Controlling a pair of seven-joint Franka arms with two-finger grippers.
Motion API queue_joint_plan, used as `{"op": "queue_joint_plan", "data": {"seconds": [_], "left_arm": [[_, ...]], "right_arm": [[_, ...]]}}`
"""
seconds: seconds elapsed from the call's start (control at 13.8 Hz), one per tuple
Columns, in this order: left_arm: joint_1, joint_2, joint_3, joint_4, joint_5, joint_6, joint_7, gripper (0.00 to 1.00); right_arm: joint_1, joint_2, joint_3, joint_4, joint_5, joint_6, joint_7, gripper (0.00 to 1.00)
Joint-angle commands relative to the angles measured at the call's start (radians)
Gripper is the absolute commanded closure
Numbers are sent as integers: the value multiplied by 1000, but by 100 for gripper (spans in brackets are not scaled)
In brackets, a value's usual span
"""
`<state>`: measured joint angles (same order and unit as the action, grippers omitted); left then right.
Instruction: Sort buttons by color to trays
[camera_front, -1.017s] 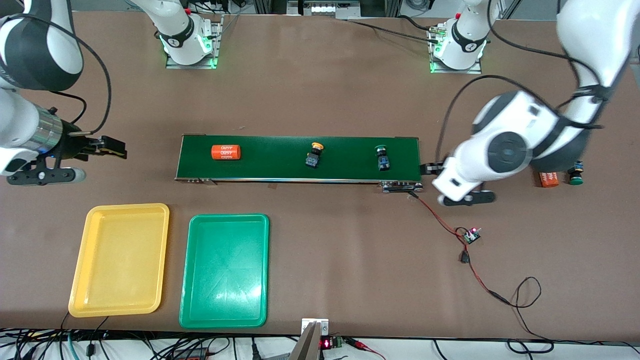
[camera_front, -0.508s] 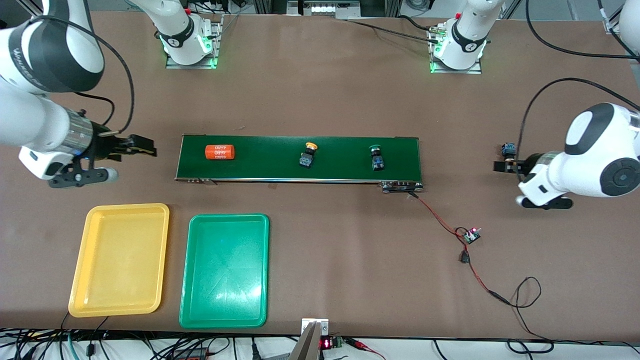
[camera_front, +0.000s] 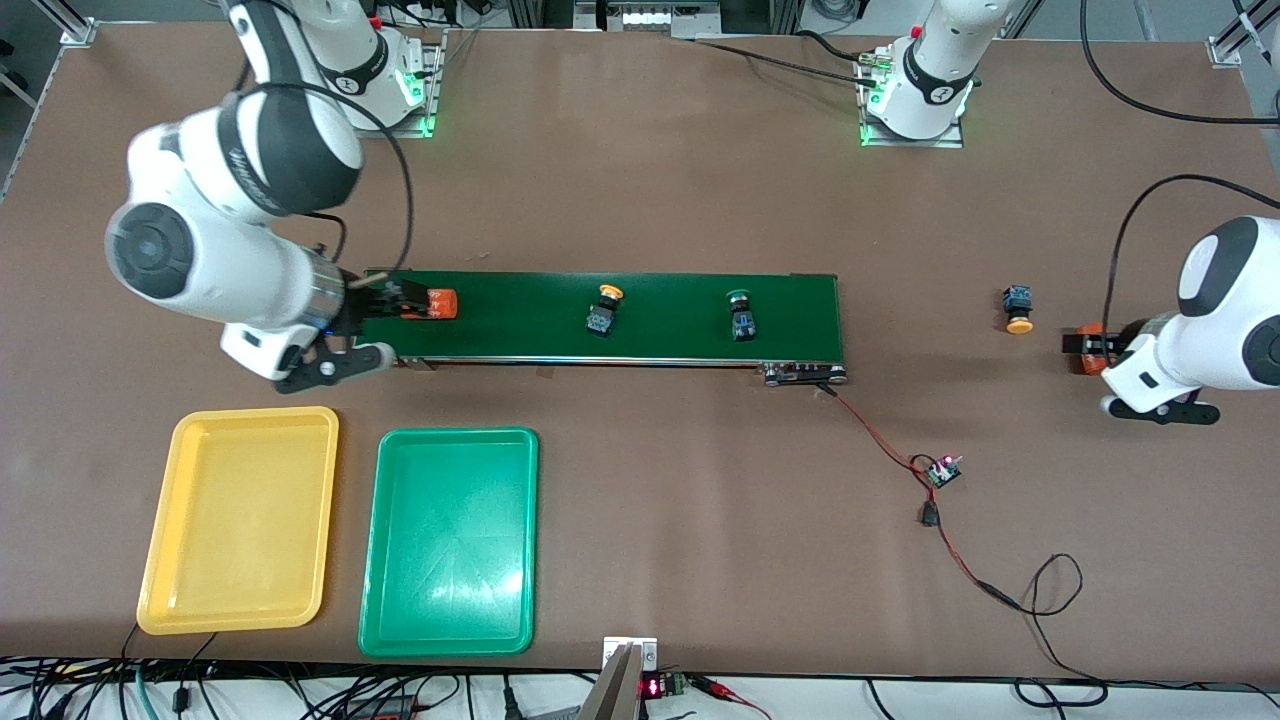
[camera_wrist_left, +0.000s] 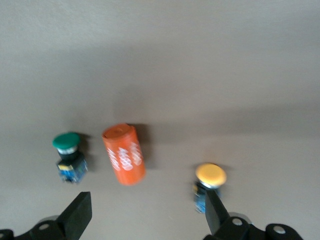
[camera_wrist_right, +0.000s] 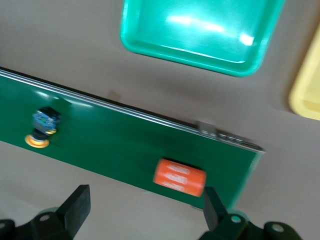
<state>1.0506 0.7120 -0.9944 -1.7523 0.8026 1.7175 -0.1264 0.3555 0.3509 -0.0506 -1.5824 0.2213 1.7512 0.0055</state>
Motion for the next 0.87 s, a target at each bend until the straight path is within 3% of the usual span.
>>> {"op": "queue_joint_plan", "data": {"seconds": [0.0,0.29,0.51,0.8], "left_arm": [[26,15,75,-16,29,121,140,0],[86,34,117,-111,32,298,174,0],[85,43,148,-128,35,332,177,0],[85,66,168,-128,35,333,211,22]], "right_arm": [[78,51,-5,16,46,66,167,0],[248,134,-8,18,24,172,511,0],[321,190,-8,18,6,267,642,0],[323,264,-11,18,9,353,710,0]]}}
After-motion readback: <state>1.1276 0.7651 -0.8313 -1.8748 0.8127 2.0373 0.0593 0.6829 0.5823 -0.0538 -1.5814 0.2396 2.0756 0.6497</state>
